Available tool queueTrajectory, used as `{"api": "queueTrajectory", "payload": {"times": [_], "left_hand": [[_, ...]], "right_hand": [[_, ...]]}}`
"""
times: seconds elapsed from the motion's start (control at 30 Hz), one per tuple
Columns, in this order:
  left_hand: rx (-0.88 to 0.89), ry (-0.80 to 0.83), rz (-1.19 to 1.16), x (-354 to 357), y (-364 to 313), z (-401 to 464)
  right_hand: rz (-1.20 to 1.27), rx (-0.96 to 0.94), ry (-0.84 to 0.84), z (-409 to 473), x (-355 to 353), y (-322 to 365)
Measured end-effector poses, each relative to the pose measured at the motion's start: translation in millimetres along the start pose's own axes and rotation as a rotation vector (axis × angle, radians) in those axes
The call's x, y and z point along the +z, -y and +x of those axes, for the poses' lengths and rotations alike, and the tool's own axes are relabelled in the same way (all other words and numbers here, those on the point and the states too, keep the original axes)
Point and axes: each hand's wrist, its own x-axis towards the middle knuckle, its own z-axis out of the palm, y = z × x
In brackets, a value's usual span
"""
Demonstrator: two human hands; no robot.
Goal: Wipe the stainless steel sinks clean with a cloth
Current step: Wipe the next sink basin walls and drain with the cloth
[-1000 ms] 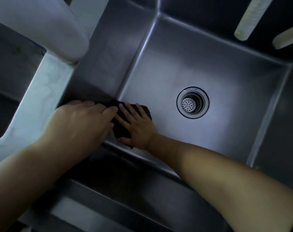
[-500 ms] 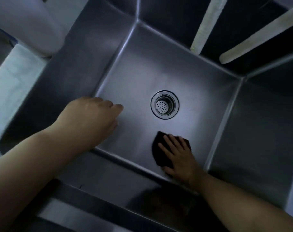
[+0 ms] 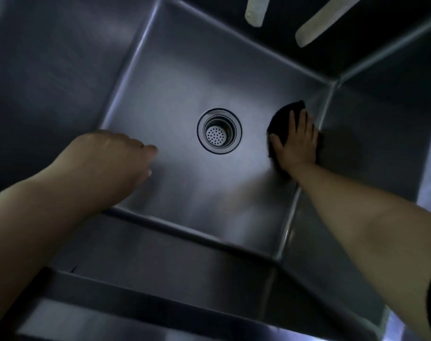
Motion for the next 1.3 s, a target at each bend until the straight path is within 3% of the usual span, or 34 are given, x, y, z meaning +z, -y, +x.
{"api": "queueTrajectory", "payload": {"times": [0.17, 0.33, 0.4, 0.53, 0.7, 0.83, 1.17, 1.3], "left_hand": [[-0.021, 0.182, 0.038, -4, 1, 3], [-0.066, 0.191, -0.041, 1, 10, 7], [-0.089, 0.164, -0.097, 4, 13, 8], [-0.169, 0.100, -0.214, 5, 20, 11], [-0.236, 0.113, -0.224, 5, 23, 13], [-0.280, 0.142, -0.194, 4, 21, 14], [-0.426, 0.125, -0.239, -8, 20, 10], [-0.374, 0.129, -0.252, -20, 14, -1]], "right_hand": [[0.005, -0.001, 0.120, -73, 3, 11], [-0.018, 0.128, 0.334, -145, 21, 44], [-0.049, 0.040, 0.362, -169, 26, 47], [-0.046, -0.350, 0.390, -191, 22, 51], [-0.075, -0.798, 0.195, -171, 21, 77], [-0.046, -0.999, 0.154, -150, 26, 124], [0.003, -1.188, 0.303, -127, -3, 252], [0.127, -0.982, 0.474, -133, -41, 248]]}}
